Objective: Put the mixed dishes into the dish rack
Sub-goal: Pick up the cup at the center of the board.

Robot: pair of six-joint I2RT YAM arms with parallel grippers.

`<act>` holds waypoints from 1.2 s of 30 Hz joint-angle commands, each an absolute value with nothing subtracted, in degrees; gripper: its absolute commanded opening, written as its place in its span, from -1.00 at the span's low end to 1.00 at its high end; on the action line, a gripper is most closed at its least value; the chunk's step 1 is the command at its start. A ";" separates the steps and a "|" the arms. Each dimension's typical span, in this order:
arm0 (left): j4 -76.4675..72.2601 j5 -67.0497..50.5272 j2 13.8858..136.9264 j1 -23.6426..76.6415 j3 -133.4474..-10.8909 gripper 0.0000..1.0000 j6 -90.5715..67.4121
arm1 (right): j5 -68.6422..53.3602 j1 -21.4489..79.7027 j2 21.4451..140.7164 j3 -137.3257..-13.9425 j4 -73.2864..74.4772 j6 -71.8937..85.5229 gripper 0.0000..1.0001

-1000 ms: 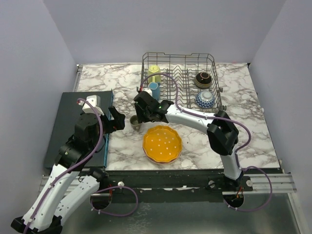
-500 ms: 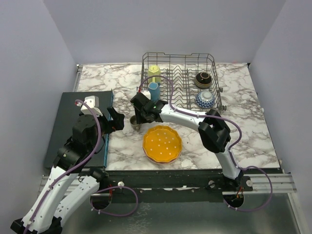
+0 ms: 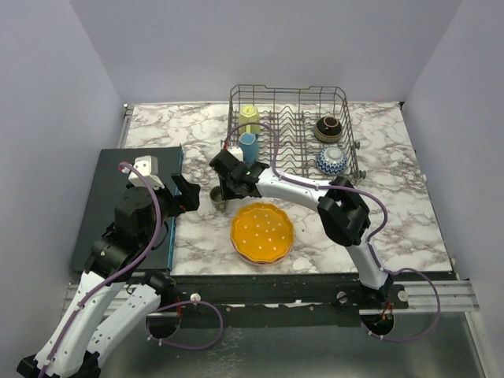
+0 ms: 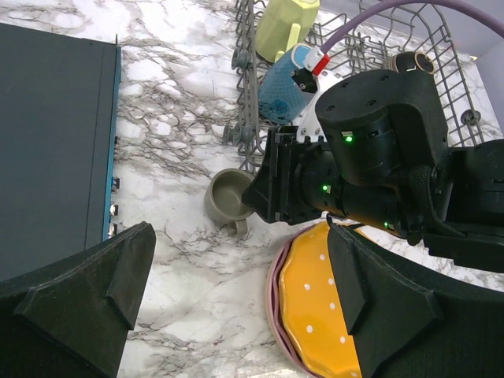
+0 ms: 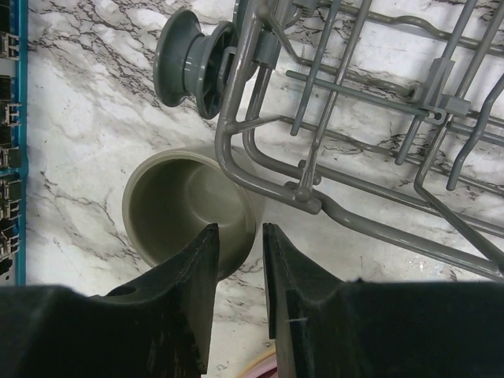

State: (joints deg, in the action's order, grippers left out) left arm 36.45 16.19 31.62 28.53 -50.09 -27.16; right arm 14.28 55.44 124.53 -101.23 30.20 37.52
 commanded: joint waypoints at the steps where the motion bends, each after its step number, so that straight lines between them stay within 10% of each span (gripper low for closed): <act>1: 35.77 17.13 31.02 28.65 -49.22 0.97 -26.63 | 14.70 55.73 127.17 -103.31 32.21 38.15 -0.32; 15: 35.81 17.40 31.71 28.65 -49.13 0.97 -26.65 | 12.73 55.72 126.37 -101.75 31.16 38.42 -0.98; 36: 35.52 16.24 33.87 28.65 -49.05 0.97 -26.81 | 4.33 55.72 113.07 -86.93 14.33 39.93 -0.99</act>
